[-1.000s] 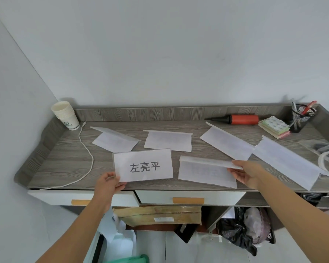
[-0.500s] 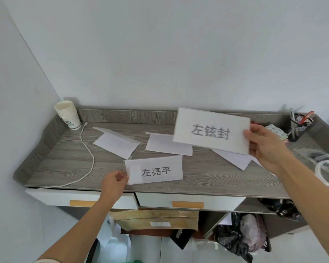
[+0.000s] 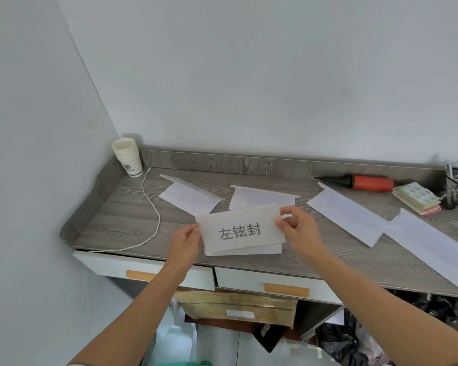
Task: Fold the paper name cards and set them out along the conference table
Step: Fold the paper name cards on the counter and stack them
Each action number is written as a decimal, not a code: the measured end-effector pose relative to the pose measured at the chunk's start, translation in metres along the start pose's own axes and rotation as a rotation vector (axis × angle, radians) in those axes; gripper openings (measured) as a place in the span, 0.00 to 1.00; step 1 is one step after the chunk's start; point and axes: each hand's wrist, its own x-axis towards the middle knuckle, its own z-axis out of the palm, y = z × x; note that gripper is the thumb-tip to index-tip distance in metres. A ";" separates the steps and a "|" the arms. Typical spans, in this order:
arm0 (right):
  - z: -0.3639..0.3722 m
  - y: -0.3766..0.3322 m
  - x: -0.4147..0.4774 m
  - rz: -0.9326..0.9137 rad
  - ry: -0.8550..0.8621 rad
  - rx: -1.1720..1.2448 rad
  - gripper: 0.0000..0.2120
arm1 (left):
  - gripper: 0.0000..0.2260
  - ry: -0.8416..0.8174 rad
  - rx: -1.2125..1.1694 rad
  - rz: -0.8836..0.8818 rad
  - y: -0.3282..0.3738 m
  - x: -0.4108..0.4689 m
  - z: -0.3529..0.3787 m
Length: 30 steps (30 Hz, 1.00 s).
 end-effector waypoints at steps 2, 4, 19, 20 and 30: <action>0.001 0.013 0.001 -0.005 0.077 -0.149 0.01 | 0.12 -0.030 0.019 0.012 -0.002 0.001 -0.001; -0.001 0.023 0.001 0.011 0.115 -0.334 0.04 | 0.16 -0.054 0.039 0.009 -0.003 0.003 -0.002; -0.022 0.038 -0.016 0.115 0.115 -0.482 0.11 | 0.08 -0.225 0.200 0.182 0.019 0.000 0.038; -0.029 0.039 -0.017 0.121 0.122 -0.481 0.11 | 0.09 -0.243 0.201 0.184 0.021 -0.001 0.046; -0.102 0.057 -0.025 0.162 0.122 -0.466 0.17 | 0.17 -0.233 0.339 0.251 0.039 -0.003 0.116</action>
